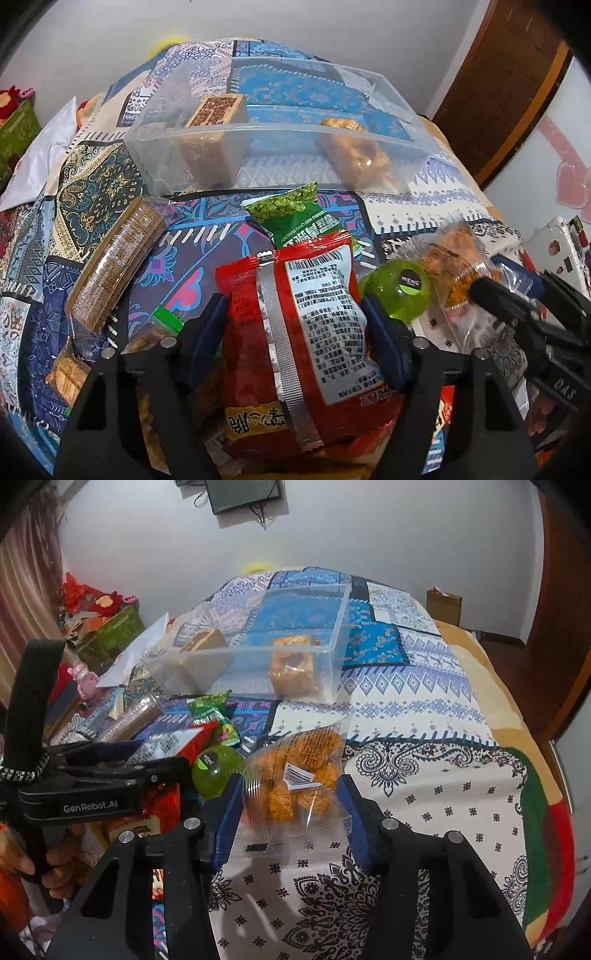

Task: Organize snacks
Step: 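Grasp the red snack bag with the left tool while the right grasps an orange bag, then carry the red bag into the box with left tool while right drops its bag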

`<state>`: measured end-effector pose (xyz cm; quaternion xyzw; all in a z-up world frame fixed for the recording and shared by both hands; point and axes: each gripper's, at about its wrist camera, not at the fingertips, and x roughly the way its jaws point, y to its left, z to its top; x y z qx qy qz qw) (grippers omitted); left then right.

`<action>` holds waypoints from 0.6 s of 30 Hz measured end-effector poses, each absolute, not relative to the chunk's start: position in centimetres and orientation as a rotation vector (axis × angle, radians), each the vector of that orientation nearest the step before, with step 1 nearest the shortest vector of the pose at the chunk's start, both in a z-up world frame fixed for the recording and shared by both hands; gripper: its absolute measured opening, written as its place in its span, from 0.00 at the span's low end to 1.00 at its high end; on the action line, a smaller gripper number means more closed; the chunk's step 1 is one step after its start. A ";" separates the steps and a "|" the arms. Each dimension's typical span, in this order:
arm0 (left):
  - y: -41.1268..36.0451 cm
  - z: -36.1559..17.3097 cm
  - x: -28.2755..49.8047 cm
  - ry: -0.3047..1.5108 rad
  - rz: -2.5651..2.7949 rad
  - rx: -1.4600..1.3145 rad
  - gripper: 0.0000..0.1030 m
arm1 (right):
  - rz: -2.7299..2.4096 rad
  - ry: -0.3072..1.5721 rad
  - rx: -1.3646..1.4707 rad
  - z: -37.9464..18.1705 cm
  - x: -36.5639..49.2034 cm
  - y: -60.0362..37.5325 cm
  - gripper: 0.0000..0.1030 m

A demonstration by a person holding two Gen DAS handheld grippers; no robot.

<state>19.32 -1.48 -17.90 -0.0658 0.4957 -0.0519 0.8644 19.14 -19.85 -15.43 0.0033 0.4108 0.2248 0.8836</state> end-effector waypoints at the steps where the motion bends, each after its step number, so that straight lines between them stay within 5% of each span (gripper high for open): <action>1: -1.4 -17.7 19.2 1.036 -0.109 -0.143 0.69 | 0.470 0.852 0.011 -15.3 19.1 -19.9 0.45; 18: 0.3 -10.8 17.8 0.861 -0.139 -0.198 0.65 | 0.485 0.751 0.046 -11.7 19.6 -19.4 0.45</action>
